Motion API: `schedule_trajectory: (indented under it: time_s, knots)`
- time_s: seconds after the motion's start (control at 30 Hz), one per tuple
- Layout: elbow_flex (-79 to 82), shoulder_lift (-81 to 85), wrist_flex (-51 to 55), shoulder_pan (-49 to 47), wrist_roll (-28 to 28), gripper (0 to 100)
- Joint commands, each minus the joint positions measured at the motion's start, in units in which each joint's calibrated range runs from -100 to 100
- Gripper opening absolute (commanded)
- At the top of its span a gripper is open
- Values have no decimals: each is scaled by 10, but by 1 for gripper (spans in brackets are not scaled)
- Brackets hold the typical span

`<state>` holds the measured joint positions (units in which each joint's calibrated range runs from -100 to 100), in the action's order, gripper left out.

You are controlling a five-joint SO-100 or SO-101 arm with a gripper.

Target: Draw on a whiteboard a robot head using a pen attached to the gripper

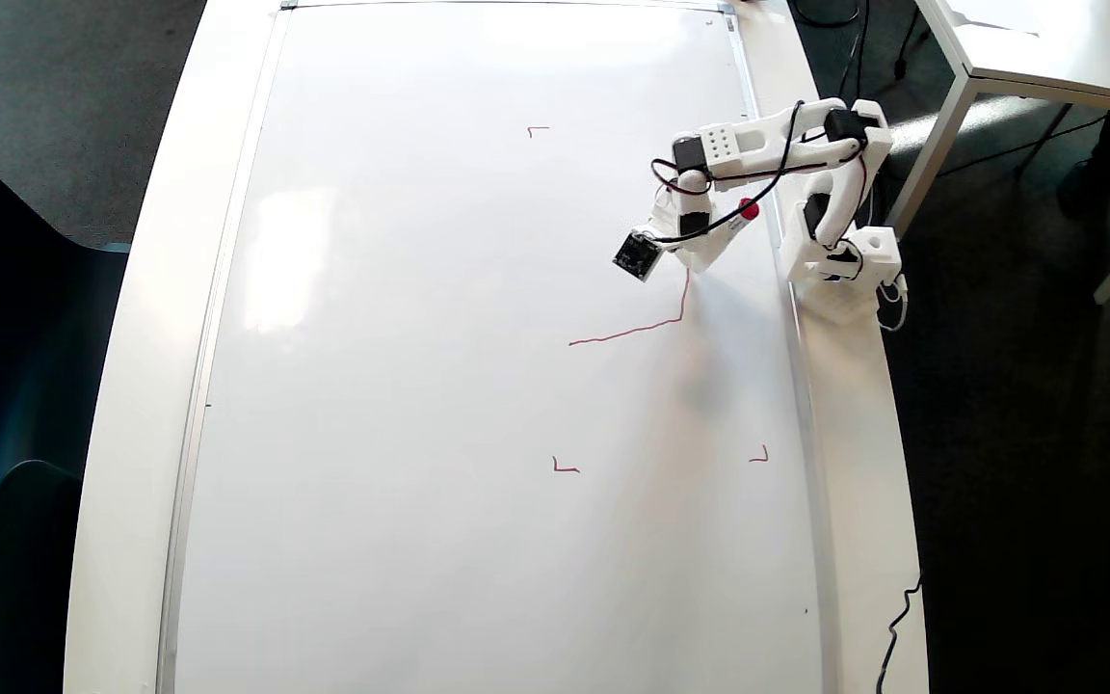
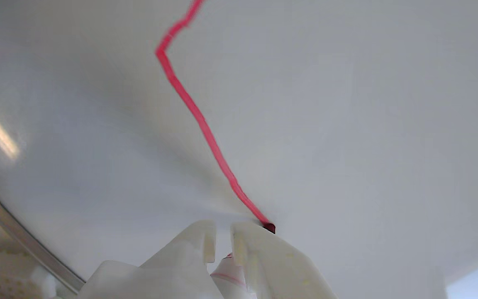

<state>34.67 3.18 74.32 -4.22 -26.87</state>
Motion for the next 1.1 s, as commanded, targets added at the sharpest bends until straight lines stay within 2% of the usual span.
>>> schedule_trajectory:
  time_s: [0.0,0.2,0.53,0.83,1.07]
  knots:
    - [-1,3,-6,76,26,1]
    - [-2,3,-51,182,69,1]
    - [-46,4,-54,281,105,1]
    - [-94,-2,-77,330,128,1]
    - [-88,-4,-91,332,128,1]
